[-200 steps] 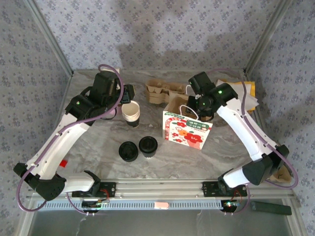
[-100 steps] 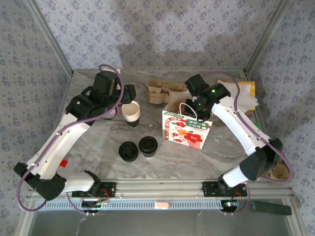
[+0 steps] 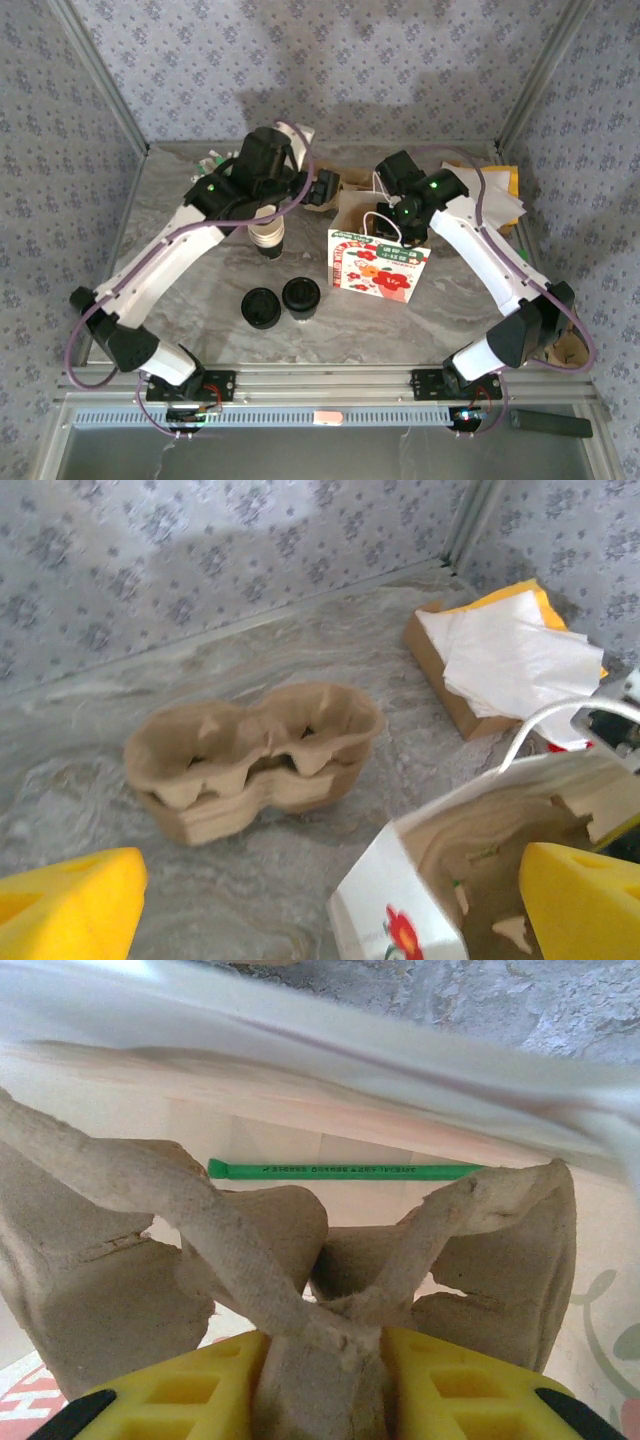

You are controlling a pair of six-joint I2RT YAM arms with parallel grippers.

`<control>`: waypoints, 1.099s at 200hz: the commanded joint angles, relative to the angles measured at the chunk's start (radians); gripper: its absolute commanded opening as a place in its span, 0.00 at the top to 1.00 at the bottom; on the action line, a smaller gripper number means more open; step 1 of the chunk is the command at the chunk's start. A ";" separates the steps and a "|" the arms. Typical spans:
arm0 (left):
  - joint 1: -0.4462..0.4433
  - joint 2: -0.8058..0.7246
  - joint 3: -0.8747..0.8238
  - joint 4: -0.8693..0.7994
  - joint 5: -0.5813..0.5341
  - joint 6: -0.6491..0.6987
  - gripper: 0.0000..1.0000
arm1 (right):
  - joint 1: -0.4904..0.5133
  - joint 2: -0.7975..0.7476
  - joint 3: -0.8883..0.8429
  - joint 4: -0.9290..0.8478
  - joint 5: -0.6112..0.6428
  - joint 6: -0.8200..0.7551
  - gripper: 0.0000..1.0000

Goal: Pack the takeout coffee

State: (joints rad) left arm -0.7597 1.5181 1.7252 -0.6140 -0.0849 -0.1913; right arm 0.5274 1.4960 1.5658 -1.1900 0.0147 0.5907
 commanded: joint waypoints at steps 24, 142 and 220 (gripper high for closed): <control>-0.012 0.053 0.009 0.110 0.095 0.265 0.00 | -0.028 -0.006 -0.004 -0.034 -0.041 -0.036 0.66; -0.024 0.212 0.111 -0.053 0.301 0.546 0.00 | -0.076 0.071 0.023 -0.098 -0.119 -0.100 0.66; -0.023 0.278 0.153 -0.056 0.291 0.538 0.22 | -0.088 0.043 0.059 -0.109 -0.122 -0.109 0.66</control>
State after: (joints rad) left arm -0.7792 1.7763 1.8225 -0.6521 0.1841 0.3336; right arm 0.4446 1.5616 1.5898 -1.2579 -0.0944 0.5034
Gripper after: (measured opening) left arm 0.827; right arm 0.345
